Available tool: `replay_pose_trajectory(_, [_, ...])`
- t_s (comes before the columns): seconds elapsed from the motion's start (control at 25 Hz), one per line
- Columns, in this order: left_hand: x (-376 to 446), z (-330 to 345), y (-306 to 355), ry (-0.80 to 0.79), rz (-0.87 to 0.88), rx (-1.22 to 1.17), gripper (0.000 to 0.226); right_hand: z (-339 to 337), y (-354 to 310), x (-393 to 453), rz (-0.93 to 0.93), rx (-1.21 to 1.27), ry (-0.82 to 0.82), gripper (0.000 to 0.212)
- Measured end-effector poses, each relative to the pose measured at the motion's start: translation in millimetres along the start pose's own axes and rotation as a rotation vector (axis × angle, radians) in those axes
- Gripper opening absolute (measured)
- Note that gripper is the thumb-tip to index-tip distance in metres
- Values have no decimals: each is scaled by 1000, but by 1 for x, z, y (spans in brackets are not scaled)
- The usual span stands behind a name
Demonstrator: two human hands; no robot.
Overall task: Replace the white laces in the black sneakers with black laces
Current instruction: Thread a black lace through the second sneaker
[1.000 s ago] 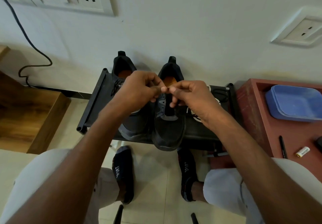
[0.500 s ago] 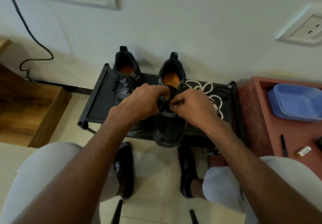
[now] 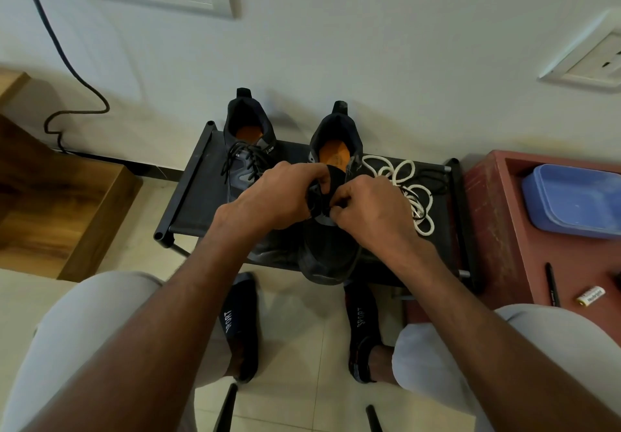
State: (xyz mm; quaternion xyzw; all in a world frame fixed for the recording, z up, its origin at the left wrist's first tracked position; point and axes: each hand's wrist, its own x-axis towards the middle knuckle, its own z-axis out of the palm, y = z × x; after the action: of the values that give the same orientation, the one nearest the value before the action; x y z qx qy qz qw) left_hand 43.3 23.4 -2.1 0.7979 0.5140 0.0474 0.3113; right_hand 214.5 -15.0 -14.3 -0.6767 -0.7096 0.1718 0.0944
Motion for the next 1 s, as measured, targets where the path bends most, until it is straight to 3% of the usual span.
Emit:
replay_pose_trajectory(0.24, [-1, 0, -3, 19, -36, 11, 41, 5, -2, 1, 60, 200, -40, 16])
replay_pose_trajectory(0.4, [-1, 4, 2, 41, -8, 31, 37, 8, -4, -2, 11, 62, -16, 18])
replay_pose_trajectory(0.52, [0, 6, 2, 44, -26, 27, 39, 10, -6, -2, 45, 144, -12, 19])
replay_pose_trajectory(0.72, [-3, 6, -2, 47, -49, -30, 54, 11, -9, -5, 79, 74, 33, 22])
replay_pose_trajectory(0.84, [-4, 12, -4, 59, -125, 4, 37, 13, -13, -8, 51, -21, 112, 11])
replay_pose_trajectory(1.0, [-4, 20, -1, 60, -174, 37, 8, 16, -12, -4, 48, 58, 38, 13])
